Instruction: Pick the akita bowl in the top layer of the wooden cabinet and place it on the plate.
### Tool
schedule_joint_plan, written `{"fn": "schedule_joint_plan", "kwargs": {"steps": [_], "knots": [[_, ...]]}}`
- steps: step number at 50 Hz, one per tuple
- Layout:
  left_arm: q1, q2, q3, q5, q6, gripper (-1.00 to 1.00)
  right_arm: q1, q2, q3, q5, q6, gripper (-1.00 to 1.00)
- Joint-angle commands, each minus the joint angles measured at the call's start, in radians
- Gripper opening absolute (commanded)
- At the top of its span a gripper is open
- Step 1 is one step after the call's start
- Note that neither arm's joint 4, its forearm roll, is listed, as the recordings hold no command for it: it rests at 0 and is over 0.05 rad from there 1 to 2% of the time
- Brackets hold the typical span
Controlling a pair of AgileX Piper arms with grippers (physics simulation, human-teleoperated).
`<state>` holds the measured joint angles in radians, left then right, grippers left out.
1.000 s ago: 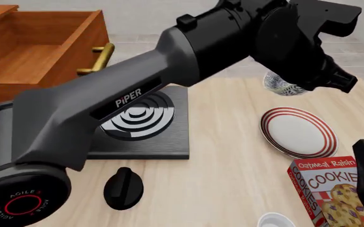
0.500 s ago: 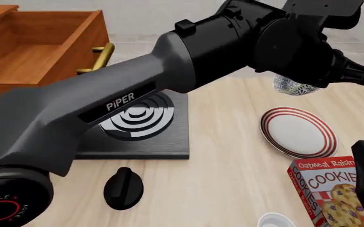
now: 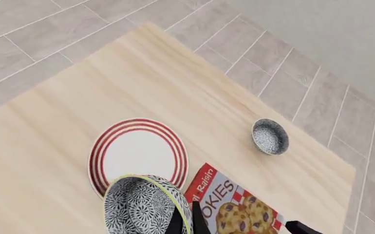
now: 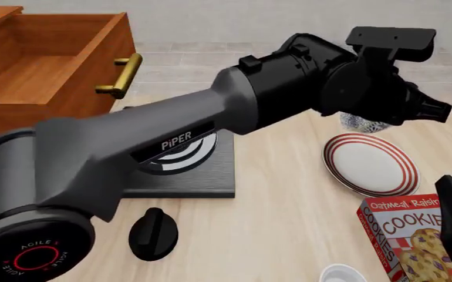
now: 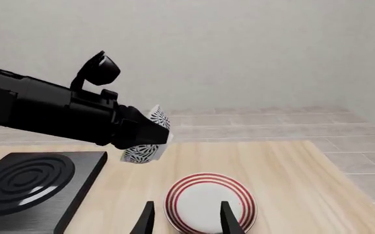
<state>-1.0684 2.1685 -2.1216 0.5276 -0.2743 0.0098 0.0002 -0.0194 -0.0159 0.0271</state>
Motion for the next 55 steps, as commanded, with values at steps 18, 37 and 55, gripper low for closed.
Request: {"fn": "schedule_joint_plan", "kwargs": {"steps": [18,37,55], "knots": [[-0.003,0.113,-0.07,-0.018,0.042,-1.0,-0.003,0.0,0.0,-0.001,0.013,1.0],[0.019,0.302,-0.342,0.106,0.122,-1.0,0.005,0.0,0.002,-0.001,0.032,1.0],[0.025,0.515,-0.658,0.249,0.176,-1.0,0.006,0.0,0.007,0.003,0.054,1.0]]}}
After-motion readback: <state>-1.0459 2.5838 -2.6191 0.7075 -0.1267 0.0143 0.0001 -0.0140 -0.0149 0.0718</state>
